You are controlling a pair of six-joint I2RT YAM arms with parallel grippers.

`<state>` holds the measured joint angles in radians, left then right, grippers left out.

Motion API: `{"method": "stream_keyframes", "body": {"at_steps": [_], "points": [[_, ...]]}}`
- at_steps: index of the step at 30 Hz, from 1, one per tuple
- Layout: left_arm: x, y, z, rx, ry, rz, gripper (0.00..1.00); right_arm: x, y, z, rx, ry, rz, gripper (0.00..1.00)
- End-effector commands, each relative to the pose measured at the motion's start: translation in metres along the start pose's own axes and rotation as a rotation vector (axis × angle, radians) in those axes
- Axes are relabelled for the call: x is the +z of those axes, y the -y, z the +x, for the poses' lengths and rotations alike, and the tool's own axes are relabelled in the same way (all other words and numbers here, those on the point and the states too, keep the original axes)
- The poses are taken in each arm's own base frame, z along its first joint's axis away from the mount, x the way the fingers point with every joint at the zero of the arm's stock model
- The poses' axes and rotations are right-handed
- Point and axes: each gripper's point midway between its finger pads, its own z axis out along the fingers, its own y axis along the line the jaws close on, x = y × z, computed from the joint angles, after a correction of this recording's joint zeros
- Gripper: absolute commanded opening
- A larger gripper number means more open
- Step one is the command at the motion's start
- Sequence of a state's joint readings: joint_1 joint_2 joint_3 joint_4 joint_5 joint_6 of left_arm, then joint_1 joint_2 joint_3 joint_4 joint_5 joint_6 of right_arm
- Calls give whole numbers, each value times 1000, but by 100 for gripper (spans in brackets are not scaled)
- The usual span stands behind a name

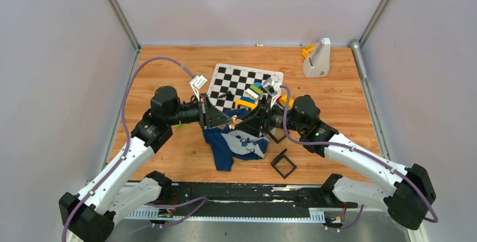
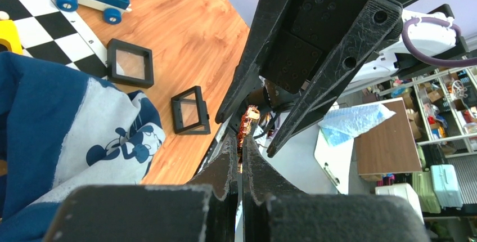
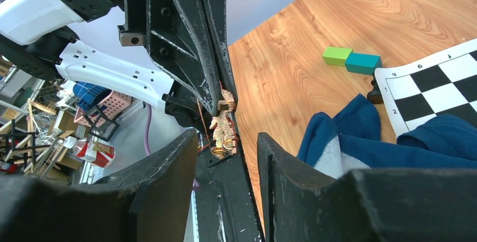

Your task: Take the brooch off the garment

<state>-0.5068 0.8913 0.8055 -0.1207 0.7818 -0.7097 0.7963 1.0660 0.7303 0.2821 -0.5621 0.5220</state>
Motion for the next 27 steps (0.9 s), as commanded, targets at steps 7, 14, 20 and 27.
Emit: {"method": "stream_keyframes", "body": {"at_steps": [7,14,20,27], "points": [[-5,16,-10,55,42,53,0,5,-16,-16,-13,22,-59,50],[-4,15,-8,53,37,55,0,7,-12,-22,-3,34,-29,49],[-6,17,-7,69,33,60,0,8,-7,-25,17,53,-2,37],[-8,18,-6,76,35,60,0,8,2,-23,50,62,45,27]]}}
